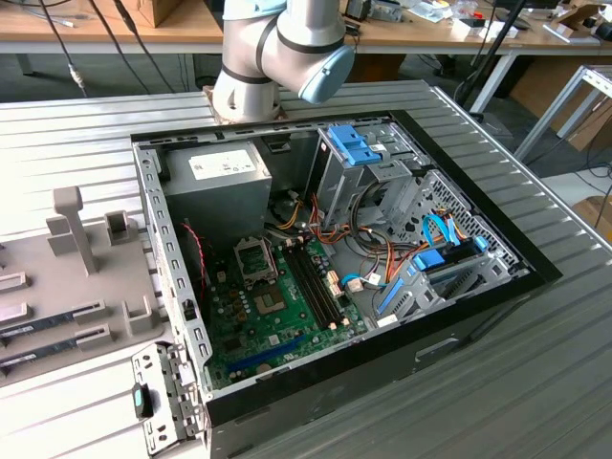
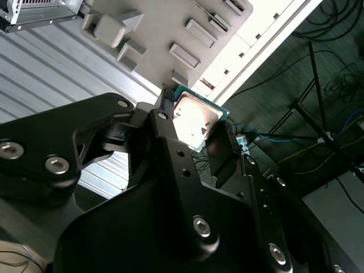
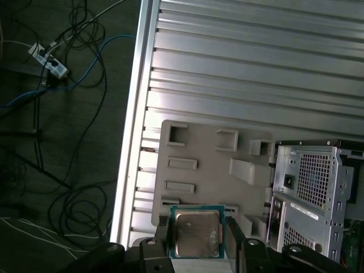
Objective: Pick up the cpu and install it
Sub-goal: 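Pick up the cpu and move it towards the insertion slot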
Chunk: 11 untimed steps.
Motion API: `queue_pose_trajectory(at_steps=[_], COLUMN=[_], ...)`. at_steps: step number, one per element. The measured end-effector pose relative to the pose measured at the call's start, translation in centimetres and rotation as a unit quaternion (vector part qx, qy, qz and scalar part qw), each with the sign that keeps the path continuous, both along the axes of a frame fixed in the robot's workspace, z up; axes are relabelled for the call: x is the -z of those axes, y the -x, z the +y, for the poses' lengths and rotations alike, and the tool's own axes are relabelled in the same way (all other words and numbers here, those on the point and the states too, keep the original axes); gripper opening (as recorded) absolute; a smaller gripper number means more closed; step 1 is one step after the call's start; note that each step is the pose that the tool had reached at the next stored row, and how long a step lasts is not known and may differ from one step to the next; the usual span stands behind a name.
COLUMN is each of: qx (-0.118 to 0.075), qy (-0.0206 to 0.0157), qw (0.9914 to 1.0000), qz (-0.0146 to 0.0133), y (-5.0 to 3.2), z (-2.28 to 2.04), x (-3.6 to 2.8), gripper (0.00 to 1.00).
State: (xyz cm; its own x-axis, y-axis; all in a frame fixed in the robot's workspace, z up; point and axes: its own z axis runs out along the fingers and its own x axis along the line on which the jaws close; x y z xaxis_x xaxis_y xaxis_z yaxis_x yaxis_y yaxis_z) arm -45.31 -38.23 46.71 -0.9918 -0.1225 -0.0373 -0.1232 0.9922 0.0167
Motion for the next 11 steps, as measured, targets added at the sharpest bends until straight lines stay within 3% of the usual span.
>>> queue_pose_trajectory(at_steps=[11], qx=[0.0], qy=[0.0], qw=[1.0], qz=[0.0], y=[-0.04], z=[0.0], x=[-1.56], gripper=[0.47])
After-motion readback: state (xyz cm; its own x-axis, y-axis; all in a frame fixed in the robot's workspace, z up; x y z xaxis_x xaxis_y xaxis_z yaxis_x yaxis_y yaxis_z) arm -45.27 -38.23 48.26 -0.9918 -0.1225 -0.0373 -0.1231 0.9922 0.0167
